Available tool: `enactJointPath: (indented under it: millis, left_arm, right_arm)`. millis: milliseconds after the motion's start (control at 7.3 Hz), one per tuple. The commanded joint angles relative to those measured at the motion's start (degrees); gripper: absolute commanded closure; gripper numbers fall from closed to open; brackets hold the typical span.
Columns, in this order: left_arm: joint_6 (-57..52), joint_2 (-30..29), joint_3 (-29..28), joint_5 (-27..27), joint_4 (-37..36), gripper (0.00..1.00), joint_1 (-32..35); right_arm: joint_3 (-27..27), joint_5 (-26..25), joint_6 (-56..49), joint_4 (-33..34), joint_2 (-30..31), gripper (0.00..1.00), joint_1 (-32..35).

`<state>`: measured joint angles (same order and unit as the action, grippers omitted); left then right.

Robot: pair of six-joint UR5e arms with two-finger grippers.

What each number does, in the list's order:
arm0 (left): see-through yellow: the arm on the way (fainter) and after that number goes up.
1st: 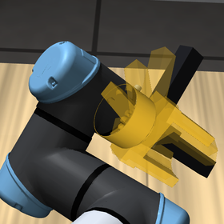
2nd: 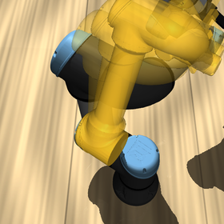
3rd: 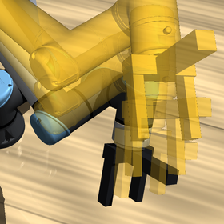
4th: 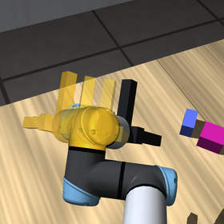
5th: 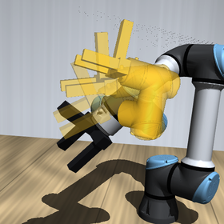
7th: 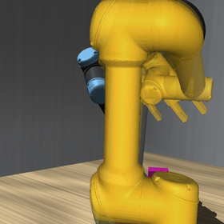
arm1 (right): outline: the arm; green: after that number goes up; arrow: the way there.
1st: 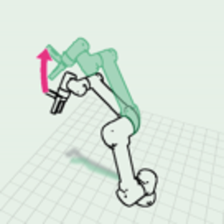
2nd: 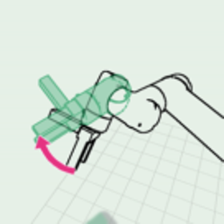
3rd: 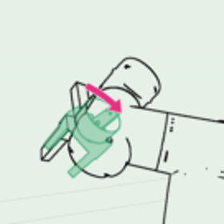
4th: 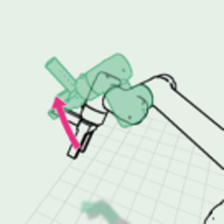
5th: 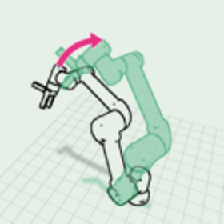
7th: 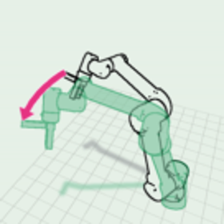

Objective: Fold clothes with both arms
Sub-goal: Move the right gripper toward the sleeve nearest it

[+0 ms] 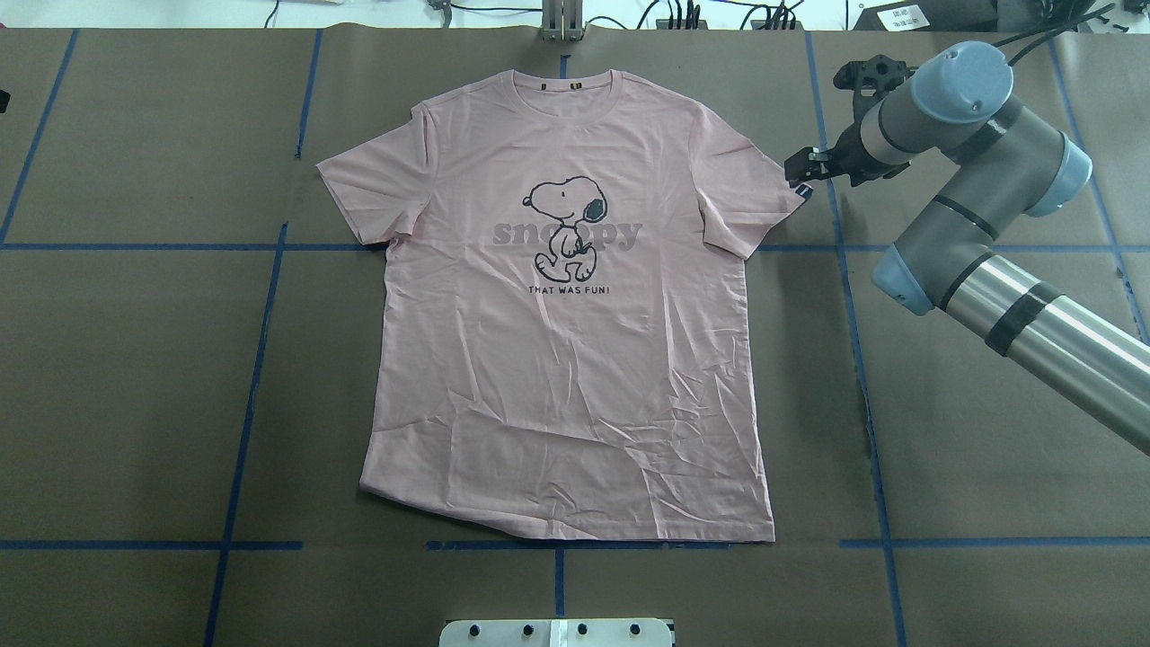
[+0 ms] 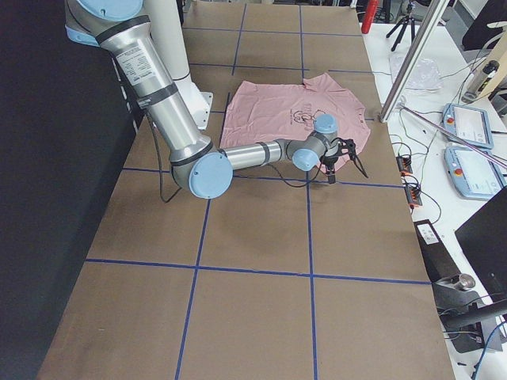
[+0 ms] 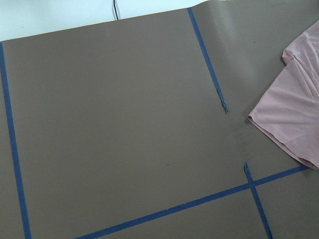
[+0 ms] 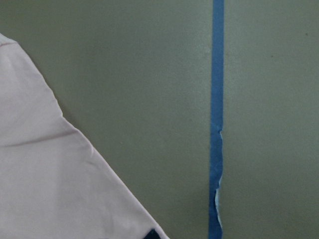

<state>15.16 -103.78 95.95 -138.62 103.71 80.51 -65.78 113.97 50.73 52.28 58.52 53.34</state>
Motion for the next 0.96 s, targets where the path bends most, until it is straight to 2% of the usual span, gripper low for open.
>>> enactJointPath:
  millis: [0, 274, 411, 822]
  left_arm:
    - [-0.2, 0.1, 0.0, -0.1, 0.0, 0.0, 0.0]
    - [0.0, 0.2, 0.3, -0.2, 0.0, 0.0, 0.1]
    - [0.1, 0.3, 0.9, -0.2, 0.0, 0.0, 0.1]
    - [0.2, 0.4, 0.8, -0.2, 0.0, 0.0, 0.1]
  right_arm:
    - [1.5, 0.1, -0.2, 0.0, -1.6, 0.04, -0.3]
    - [2.2, 0.1, -0.3, 0.0, -1.7, 0.07, -1.1]
    - [2.2, 0.1, -0.3, 0.0, -1.7, 0.12, -1.2]
    - [2.2, 0.1, -0.9, 0.0, -1.7, 0.76, -1.2]
